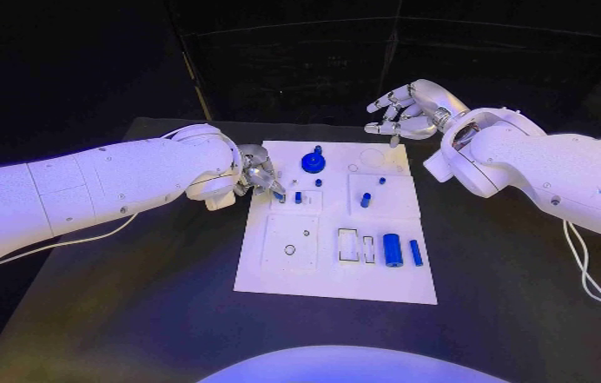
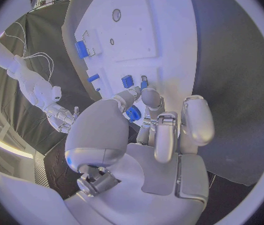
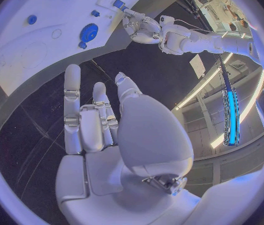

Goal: Assemble the parts on the task board

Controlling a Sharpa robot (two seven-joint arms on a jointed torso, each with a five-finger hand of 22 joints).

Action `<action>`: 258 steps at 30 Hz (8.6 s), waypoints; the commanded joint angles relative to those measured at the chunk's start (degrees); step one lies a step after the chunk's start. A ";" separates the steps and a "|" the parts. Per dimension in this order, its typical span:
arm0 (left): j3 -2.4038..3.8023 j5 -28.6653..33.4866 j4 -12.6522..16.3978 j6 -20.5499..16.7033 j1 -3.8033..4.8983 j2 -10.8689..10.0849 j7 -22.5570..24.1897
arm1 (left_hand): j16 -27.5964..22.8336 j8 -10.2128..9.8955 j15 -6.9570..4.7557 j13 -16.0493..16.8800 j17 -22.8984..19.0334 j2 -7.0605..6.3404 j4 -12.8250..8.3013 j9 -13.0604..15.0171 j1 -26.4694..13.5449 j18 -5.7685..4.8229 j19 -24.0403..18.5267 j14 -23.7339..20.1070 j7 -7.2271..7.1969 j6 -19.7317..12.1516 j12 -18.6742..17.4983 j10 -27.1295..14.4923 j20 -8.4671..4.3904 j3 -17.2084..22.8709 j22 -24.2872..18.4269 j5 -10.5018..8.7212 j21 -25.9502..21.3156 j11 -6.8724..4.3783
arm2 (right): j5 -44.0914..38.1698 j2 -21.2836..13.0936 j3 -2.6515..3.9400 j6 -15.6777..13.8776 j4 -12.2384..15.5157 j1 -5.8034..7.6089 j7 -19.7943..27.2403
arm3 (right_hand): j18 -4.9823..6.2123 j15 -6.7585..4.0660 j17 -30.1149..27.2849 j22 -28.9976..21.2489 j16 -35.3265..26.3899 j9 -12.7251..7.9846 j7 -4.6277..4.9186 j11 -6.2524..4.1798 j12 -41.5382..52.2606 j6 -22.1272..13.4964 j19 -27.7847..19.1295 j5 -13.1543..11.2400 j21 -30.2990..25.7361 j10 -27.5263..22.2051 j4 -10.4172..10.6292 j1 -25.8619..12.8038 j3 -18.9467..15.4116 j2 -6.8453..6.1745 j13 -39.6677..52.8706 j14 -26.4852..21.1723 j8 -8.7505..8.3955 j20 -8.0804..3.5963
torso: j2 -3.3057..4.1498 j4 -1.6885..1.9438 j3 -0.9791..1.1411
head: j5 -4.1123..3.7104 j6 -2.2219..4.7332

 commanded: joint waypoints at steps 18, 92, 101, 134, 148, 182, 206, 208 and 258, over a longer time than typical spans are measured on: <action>-0.09 -0.67 -0.37 0.80 -0.16 0.84 -0.84 | -0.24 0.15 -0.24 0.00 13.87 0.22 -7.08 0.10 0.14 -0.07 0.15 5.78 -0.40 0.20 -0.28 0.30 -0.09 7.41 -0.07 0.11 -0.06 0.06 | 1.57 0.12 0.04 -0.59 -0.22 0.10 2.02 | 0.25 1.38 -2.46 -5.92 -1.78 0.02 0.89 1.38 -8.39 -0.78 -2.83 -0.10 -10.32 -4.65 1.97 2.49 0.90 -0.11 -11.58 -2.03 2.46 1.42 | 0.00 0.01 0.03 | -0.20 -0.15; -0.30 -0.66 -2.40 4.41 -0.26 3.25 -2.53 | 0.36 0.11 -1.03 -1.10 15.09 -1.56 -0.07 -1.45 -7.90 -0.28 0.70 6.05 -1.88 3.60 -0.22 1.64 -0.83 -1.59 0.94 -0.40 0.20 -0.96 | 1.86 0.11 0.04 -0.09 -0.34 0.12 1.81 | 0.25 1.62 -3.01 -8.06 -1.99 -0.07 1.12 1.64 -9.25 -1.46 -1.47 -0.15 -13.53 -4.30 2.42 2.42 0.63 -0.34 -15.22 -2.28 3.03 1.66 | 0.01 0.04 0.05 | -0.46 -0.31; -0.29 -0.66 -2.52 3.96 -0.26 3.35 -2.70 | 0.36 -0.15 -1.06 -1.14 15.09 -1.76 1.89 -1.99 -9.26 -0.35 0.88 6.05 -1.89 4.24 0.00 1.86 -0.87 -5.94 1.23 -0.49 0.29 -0.97 | 1.87 0.06 0.04 -0.08 -0.32 0.12 1.82 | 0.25 1.62 -3.01 -8.06 -1.99 -0.07 1.12 1.64 -9.25 -1.46 -1.47 -0.15 -13.53 -4.30 2.42 2.42 0.63 -0.34 -15.22 -2.28 3.03 1.66 | -0.01 0.05 0.04 | -0.47 -0.33; -0.26 -1.74 -2.30 3.96 -0.20 3.04 -3.46 | 0.36 -0.27 -1.21 1.43 15.09 -1.43 3.96 -2.64 -9.16 -0.59 1.51 6.05 -2.16 5.42 2.22 2.86 -1.01 -11.94 2.33 -0.44 1.21 -1.16 | 1.88 -0.05 0.04 -0.12 -0.21 0.12 1.84 | 0.25 1.64 -3.02 -8.18 -2.00 -0.07 1.13 1.65 -9.25 -1.51 -1.40 -0.14 -13.72 -4.33 2.44 2.43 0.61 -0.34 -15.39 -2.32 3.07 1.68 | -0.02 0.05 0.03 | -0.31 -0.29; -0.25 -1.91 -2.20 4.09 -0.05 2.99 -3.66 | 0.36 -0.27 -1.24 1.64 15.09 -1.49 4.09 -2.72 -9.01 -0.64 1.63 6.05 -2.22 5.57 2.41 2.99 -1.04 -12.56 2.54 -0.44 1.41 -1.21 | 1.90 0.03 0.04 -0.09 -0.21 0.12 1.87 | 0.25 1.65 -3.02 -8.24 -2.01 -0.07 1.14 1.67 -9.24 -1.53 -1.37 -0.14 -13.80 -4.34 2.47 2.41 0.60 -0.34 -15.47 -2.34 3.09 1.69 | -0.01 0.00 0.02 | -0.29 -0.27; -0.20 -1.92 -0.95 4.22 0.78 2.57 -4.48 | 0.36 -0.46 -1.26 1.96 15.09 -1.16 5.76 -3.25 -9.01 -0.75 1.85 6.05 -2.28 6.11 2.71 3.23 -1.10 -16.45 3.06 -0.43 1.76 -1.26 | 1.90 0.43 0.04 0.00 -0.62 0.11 1.84 | 0.27 1.64 -3.03 -8.49 -2.00 -0.07 1.14 1.65 -9.19 -1.61 -1.14 -0.13 -14.17 -4.34 2.30 2.70 0.62 -0.41 -15.83 -2.37 3.18 1.69 | -0.02 0.05 0.04 | -0.34 -0.46; 0.05 3.80 0.77 -7.79 2.35 -0.04 6.03 | -5.09 -3.74 0.02 -9.09 5.00 -1.72 6.61 -4.93 -6.30 2.11 -5.35 3.28 0.10 0.69 -7.22 -4.64 -0.20 -21.56 -7.62 -0.19 -12.09 0.70 | 1.90 0.57 0.04 -0.03 -0.91 0.11 1.91 | 0.27 1.64 -3.03 -8.49 -2.00 -0.07 1.14 1.65 -9.19 -1.61 -1.14 -0.13 -14.17 -4.34 2.30 2.70 0.62 -0.41 -15.83 -2.37 3.18 1.69 | -0.05 0.02 0.05 | -0.56 -0.16; 0.05 6.32 0.79 -11.15 2.57 -0.31 10.92 | -10.86 -5.52 1.30 -10.25 -3.56 -1.52 6.28 -6.02 -4.02 3.95 -11.65 -0.01 1.71 -2.17 -9.44 -8.48 0.74 -22.56 -15.84 -0.12 -23.22 2.13 | 1.91 0.58 0.04 -0.05 -0.99 0.11 1.91 | 0.27 1.64 -3.03 -8.49 -2.00 -0.07 1.14 1.65 -9.19 -1.61 -1.14 -0.13 -14.17 -4.34 2.30 2.70 0.62 -0.41 -15.83 -2.37 3.18 1.69 | -0.04 0.07 0.05 | -0.61 -0.09; -1.66 -30.90 -14.87 -6.70 -0.90 14.74 32.90 | -16.81 -23.98 4.21 -38.25 -16.64 -2.55 -3.77 -22.80 13.24 3.44 -2.59 0.59 4.72 3.29 -37.70 -16.69 3.66 -15.49 -16.10 -1.09 -23.40 6.47 | 1.92 1.17 0.04 0.06 -1.01 0.10 2.26 | 0.26 1.63 -3.54 -9.38 -2.31 0.01 1.07 1.64 -9.80 -0.87 -0.48 0.02 -15.54 -4.51 1.99 3.23 0.80 -0.20 -17.74 -2.69 3.84 1.64 | 0.00 0.07 0.03 | -1.95 0.15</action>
